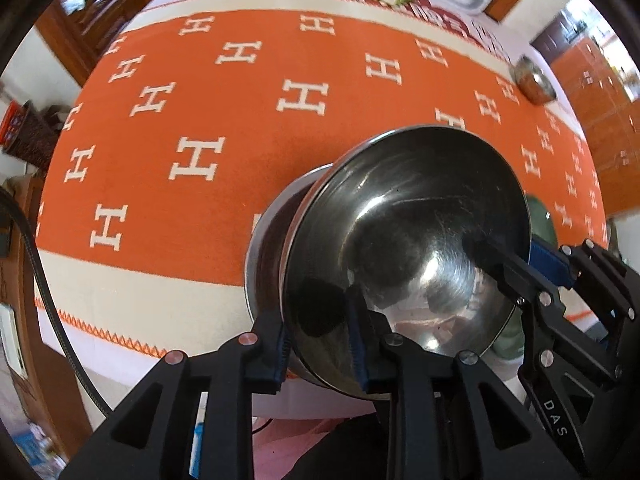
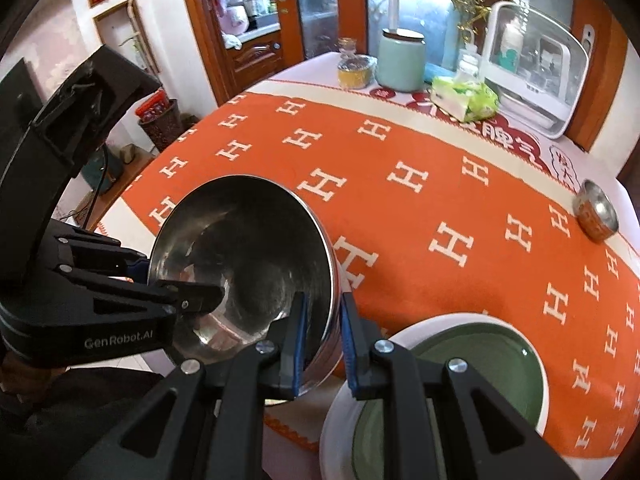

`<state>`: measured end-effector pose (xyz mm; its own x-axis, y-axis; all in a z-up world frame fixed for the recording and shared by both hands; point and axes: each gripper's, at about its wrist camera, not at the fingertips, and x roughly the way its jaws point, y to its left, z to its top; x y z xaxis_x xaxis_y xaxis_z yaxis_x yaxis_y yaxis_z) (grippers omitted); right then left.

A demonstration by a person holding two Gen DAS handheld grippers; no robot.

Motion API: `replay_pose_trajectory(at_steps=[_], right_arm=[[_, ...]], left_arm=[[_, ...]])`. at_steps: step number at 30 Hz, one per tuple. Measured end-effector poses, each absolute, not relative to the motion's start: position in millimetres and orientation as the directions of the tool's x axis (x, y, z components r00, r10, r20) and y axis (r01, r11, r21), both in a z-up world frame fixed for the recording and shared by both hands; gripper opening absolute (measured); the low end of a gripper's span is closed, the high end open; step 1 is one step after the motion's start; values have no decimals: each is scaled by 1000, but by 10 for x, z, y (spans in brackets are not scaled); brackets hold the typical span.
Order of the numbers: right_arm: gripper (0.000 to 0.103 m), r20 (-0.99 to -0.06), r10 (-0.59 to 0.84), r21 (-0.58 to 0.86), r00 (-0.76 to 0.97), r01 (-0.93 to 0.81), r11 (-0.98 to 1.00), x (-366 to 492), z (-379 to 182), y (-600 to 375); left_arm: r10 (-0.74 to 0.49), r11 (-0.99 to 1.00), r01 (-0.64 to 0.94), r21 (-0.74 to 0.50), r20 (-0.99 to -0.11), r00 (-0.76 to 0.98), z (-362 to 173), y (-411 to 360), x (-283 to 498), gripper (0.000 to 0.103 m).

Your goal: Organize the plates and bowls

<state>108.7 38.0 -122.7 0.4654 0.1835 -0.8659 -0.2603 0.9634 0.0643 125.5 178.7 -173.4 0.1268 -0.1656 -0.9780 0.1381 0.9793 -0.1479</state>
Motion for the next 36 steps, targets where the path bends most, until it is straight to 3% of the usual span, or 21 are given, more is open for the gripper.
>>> replay_pose_trajectory(at_steps=[11, 16, 21, 36], right_arm=[[20, -898, 96, 50, 429, -118, 992, 1065, -1405, 490], [31, -899, 65, 37, 433, -74, 997, 1014, -1430, 554], [33, -902, 43, 23, 429, -53, 998, 954, -1450, 593], [33, -883, 10, 1, 470, -20, 1000, 858, -1333, 612]], left_arm=[[-169, 949, 276, -152, -985, 40, -1938, 1778, 1383, 26], [-184, 929, 331, -165, -982, 29, -1990, 1763, 1405, 29], [-202, 920, 348, -180, -979, 28, -2017, 1762, 1409, 30], [-217, 916, 379, -135, -959, 183, -1684, 1830, 1380, 40]])
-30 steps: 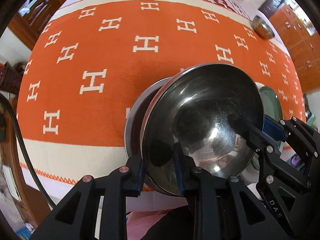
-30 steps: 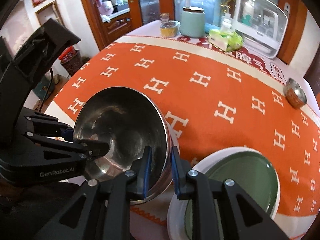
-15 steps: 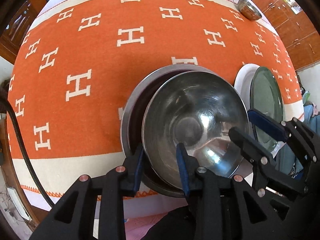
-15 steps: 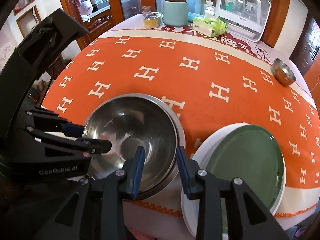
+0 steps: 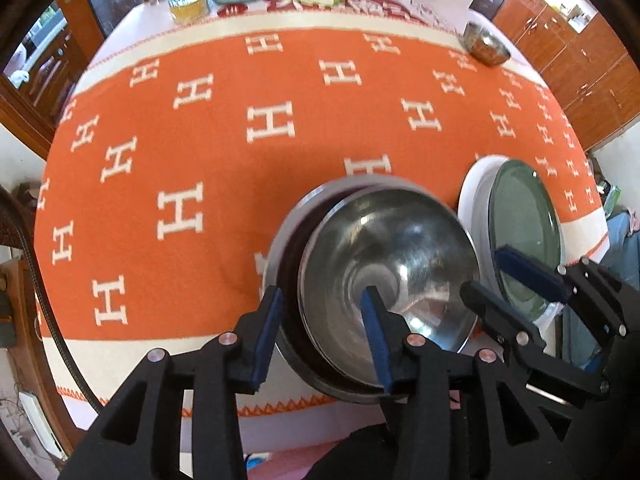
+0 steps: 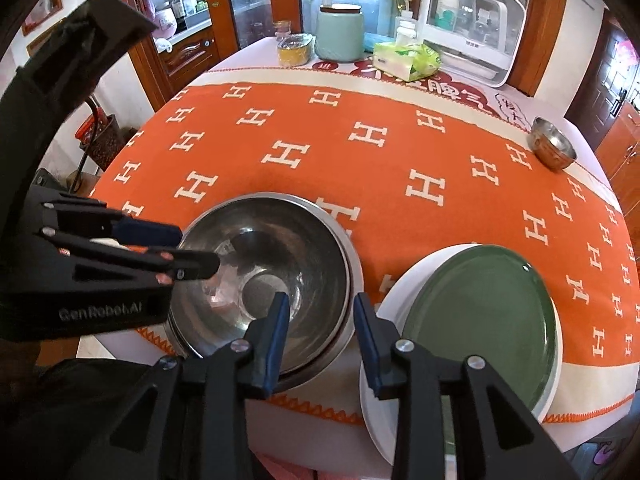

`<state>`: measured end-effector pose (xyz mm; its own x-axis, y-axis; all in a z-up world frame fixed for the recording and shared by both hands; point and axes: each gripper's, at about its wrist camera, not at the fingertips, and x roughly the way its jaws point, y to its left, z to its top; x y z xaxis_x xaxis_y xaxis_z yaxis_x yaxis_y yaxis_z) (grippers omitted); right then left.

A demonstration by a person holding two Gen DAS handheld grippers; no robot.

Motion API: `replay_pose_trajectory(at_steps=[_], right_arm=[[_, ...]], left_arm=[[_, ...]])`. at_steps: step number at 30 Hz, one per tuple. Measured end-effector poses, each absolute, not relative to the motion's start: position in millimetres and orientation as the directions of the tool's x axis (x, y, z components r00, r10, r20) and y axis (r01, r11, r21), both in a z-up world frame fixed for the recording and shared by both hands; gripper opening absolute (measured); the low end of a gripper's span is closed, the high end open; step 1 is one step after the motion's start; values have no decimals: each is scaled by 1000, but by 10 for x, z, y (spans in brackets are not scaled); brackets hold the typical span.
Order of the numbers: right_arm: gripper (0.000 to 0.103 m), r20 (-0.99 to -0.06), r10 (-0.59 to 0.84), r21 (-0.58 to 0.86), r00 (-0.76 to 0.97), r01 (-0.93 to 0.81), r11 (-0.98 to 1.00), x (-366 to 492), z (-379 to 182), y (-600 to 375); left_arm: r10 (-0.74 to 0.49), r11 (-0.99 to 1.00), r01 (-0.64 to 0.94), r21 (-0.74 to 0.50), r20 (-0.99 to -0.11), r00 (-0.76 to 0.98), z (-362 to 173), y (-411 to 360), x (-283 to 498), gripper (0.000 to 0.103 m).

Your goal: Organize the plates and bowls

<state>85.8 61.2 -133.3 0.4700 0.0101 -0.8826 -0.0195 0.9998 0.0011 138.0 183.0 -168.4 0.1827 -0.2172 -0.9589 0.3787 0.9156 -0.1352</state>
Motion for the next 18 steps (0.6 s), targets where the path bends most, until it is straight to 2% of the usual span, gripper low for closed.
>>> replay_pose_trajectory(at_steps=[7, 10, 15, 18], right_arm=[[33, -853, -5, 12, 521, 29, 999, 754, -1248, 534], [33, -836, -18, 12, 549, 51, 999, 720, -1208, 478], [34, -808, -22, 30, 589, 79, 996, 659, -1143, 325], [42, -787, -31, 36, 616, 96, 995, 597, -1086, 185]], left_arm=[[-291, 907, 393, -153, -901, 321, -1453, 1832, 1397, 41], [-329, 893, 417, -167, -876, 354, -1361, 1781, 1386, 49], [-358, 877, 452, -161, -847, 393, -1248, 1600, 1342, 49], [-362, 877, 456, -151, -832, 420, -1196, 1473, 1318, 53]])
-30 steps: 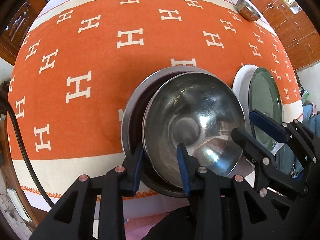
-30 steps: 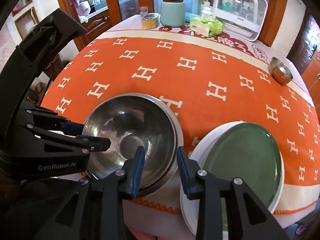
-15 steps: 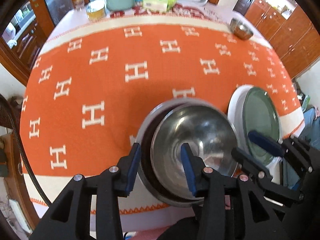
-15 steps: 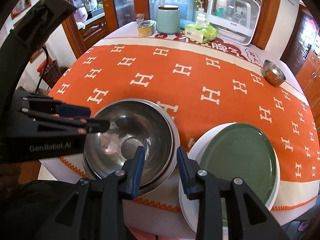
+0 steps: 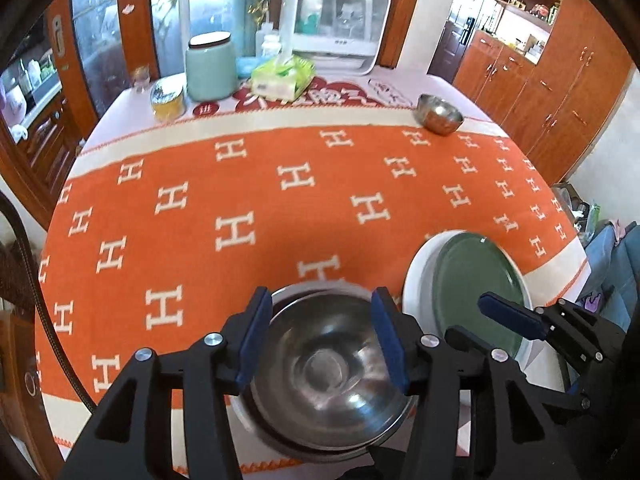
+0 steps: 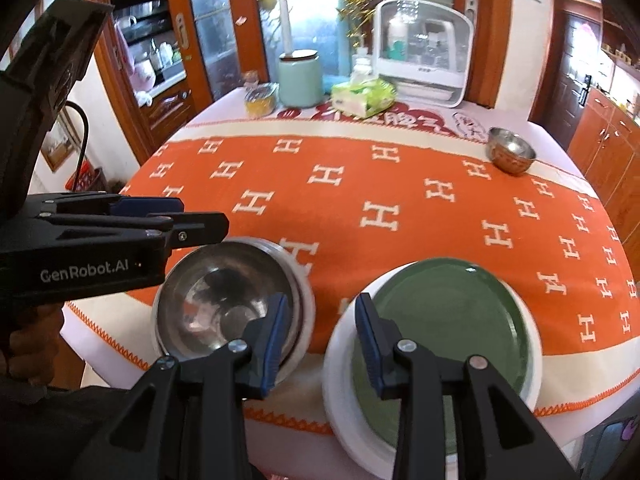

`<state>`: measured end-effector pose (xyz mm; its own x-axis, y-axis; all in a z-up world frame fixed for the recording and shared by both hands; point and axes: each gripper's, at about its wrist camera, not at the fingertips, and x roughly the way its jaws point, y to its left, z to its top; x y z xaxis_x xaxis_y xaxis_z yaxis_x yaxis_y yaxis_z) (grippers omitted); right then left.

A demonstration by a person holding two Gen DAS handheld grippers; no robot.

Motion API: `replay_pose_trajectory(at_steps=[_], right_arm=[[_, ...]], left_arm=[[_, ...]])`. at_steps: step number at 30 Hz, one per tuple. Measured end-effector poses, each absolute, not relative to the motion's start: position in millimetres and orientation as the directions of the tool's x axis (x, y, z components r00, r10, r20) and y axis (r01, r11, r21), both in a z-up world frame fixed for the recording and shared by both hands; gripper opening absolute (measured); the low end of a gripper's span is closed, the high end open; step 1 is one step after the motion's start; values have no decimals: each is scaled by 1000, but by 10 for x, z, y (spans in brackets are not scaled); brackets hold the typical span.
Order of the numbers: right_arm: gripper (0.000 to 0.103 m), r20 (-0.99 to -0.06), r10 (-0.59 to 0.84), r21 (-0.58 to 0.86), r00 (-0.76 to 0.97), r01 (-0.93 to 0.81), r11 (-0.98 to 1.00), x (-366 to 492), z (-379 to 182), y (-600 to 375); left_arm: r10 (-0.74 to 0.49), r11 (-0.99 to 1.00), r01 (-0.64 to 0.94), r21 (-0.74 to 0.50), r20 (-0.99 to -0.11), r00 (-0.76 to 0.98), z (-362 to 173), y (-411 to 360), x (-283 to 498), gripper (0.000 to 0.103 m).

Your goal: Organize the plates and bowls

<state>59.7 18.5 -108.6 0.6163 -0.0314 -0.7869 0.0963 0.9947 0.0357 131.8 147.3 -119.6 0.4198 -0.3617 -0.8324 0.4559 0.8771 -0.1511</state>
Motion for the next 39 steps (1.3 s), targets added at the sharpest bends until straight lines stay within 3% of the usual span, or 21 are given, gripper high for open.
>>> replay_pose_trajectory(at_steps=[2, 9, 17, 39], right_arm=[[51, -779, -37, 41, 626, 109, 993, 555, -1058, 66], [55, -781, -51, 37, 623, 129, 991, 464, -950, -383], [63, -776, -74, 24, 626, 147, 989, 440, -708, -1000], [65, -773, -35, 26, 633, 86, 996, 775, -487, -2484]], left_arm=[[-361, 878, 456, -146, -829, 428, -1171, 1380, 1299, 53], [-351, 885, 442, -144, -830, 434, -1066, 1024, 1279, 54], [-329, 907, 398, -140, -825, 459, -842, 573, 1269, 64], [-232, 946, 313, -80, -843, 486, -451, -774, 1588, 67]])
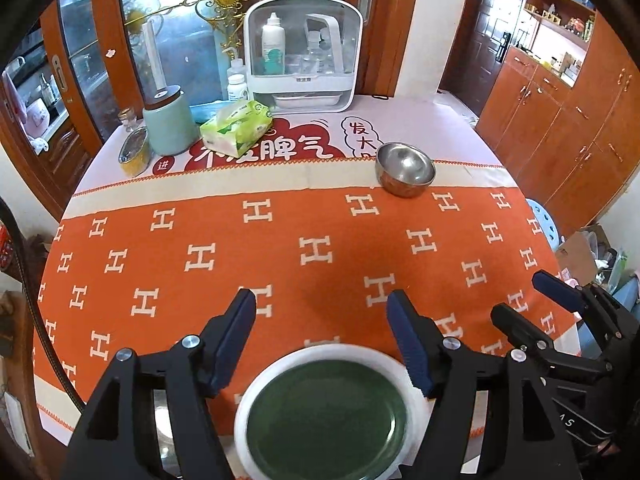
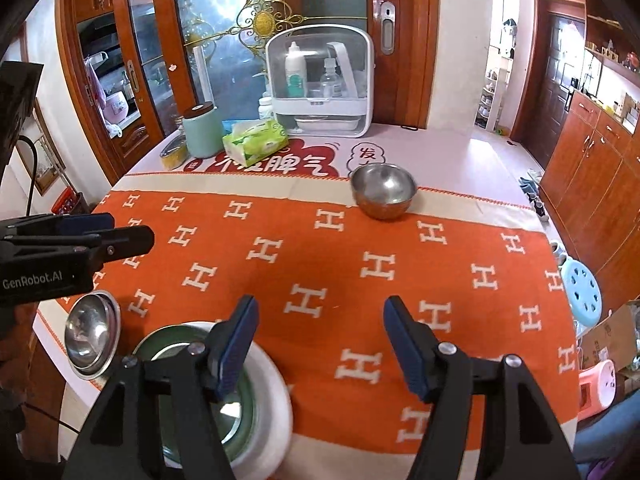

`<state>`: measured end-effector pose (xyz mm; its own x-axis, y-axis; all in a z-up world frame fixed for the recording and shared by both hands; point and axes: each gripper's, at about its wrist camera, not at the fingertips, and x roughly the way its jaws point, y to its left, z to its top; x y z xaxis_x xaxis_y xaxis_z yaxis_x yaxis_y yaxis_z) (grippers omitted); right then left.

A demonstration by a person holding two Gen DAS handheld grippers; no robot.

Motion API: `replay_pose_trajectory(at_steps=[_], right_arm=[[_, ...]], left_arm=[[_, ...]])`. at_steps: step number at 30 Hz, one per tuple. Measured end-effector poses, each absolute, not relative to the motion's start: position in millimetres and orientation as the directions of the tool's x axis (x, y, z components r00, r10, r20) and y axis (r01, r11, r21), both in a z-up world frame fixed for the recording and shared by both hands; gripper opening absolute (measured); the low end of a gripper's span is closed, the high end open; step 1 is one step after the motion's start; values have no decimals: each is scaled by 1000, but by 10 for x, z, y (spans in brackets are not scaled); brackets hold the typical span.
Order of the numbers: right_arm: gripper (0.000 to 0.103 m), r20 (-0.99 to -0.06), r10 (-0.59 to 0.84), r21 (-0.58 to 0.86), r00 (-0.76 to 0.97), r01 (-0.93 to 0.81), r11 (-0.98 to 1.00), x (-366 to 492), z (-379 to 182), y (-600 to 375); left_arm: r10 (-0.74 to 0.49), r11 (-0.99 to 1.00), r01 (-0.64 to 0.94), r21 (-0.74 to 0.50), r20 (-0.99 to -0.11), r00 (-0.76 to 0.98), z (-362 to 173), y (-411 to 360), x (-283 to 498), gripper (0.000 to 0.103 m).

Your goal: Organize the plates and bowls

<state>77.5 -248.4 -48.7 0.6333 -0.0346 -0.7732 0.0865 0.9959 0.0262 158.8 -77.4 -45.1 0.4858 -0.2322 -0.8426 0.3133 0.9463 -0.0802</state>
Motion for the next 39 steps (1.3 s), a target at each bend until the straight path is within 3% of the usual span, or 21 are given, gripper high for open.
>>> replay_pose_trajectory(at_steps=[6, 27, 39], right_arm=[[66, -763, -37, 46, 646, 111, 993, 919, -405, -2848], [66, -755, 3, 147, 656, 164, 975, 1861, -399, -3772], [66, -769, 59, 208, 637, 162, 965, 2337, -804, -4063]], left_arm=[[-279, 941, 303, -152, -855, 438, -366, -1019, 1787, 67], [-197, 951, 303, -61, -875, 441, -280, -1868, 2755, 67], [-184, 944, 328, -45, -895, 407, -634, -2276, 3212, 67]])
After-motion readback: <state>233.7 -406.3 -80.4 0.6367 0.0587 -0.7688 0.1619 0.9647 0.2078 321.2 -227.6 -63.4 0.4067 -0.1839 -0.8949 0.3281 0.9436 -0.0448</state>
